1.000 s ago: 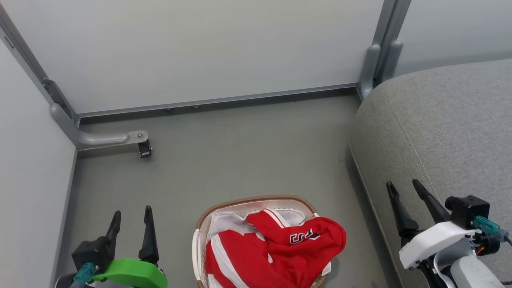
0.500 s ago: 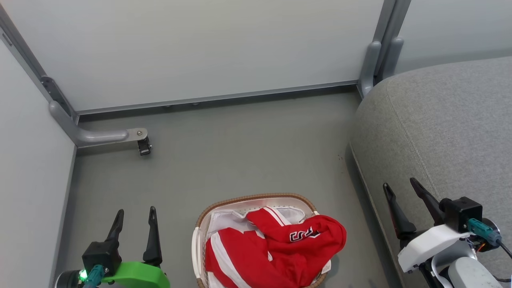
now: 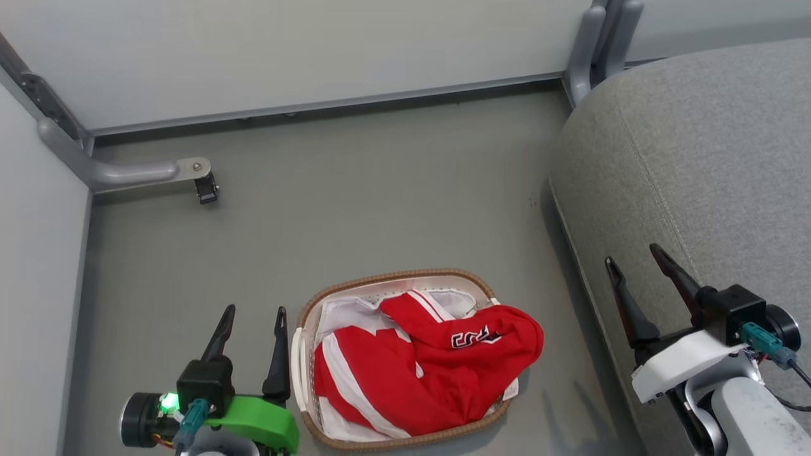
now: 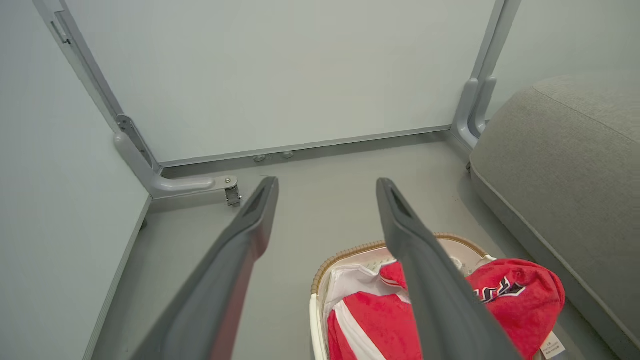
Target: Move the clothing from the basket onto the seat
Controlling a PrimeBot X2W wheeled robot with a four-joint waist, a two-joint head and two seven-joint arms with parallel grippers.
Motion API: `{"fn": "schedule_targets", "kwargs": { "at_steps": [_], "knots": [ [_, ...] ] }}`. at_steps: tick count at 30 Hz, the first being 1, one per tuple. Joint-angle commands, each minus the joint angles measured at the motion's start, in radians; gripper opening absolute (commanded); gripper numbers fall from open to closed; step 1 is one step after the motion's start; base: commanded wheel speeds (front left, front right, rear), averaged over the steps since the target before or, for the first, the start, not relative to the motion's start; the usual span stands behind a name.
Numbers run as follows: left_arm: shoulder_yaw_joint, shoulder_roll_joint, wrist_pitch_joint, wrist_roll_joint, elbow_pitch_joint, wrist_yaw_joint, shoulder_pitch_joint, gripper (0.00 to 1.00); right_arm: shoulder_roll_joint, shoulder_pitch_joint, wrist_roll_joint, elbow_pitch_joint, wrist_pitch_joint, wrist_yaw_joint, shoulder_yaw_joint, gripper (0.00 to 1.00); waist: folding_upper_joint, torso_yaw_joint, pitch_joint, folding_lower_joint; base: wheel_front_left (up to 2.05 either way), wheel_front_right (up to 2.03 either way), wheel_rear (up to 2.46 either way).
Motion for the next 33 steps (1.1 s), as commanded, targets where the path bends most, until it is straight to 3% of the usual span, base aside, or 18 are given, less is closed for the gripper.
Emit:
{"fn": "schedule_targets", "kwargs": {
  "at_steps": [1, 13, 33],
  "knots": [
    [-0.014, 0.002, -0.009, 0.022, 0.005, 0.01, -0.031, 1.0, -0.009, -0.022, -0.018, -0.01, -0.009, 0.0, 0.001, 1.0, -0.0001, -0.023, 0.067, 0.0, 0.0, 0.0, 0.0],
    [-0.143, 0.003, -0.007, -0.004, 0.104, 0.034, -0.186, 1.0, 0.0, -0.138, 0.001, -0.081, -0.009, 0.0, 0.032, 1.0, -0.0001, -0.096, 0.253, 0.0, 0.0, 0.0, 0.0],
    [-0.37, 0.004, -0.007, -0.009, 0.525, 0.032, -0.498, 1.0, 0.01, -0.232, 0.019, -0.127, -0.009, 0.0, 0.087, 1.0, -0.0001, -0.211, 0.485, 0.0, 0.0, 0.0, 0.0]
  ]
}}
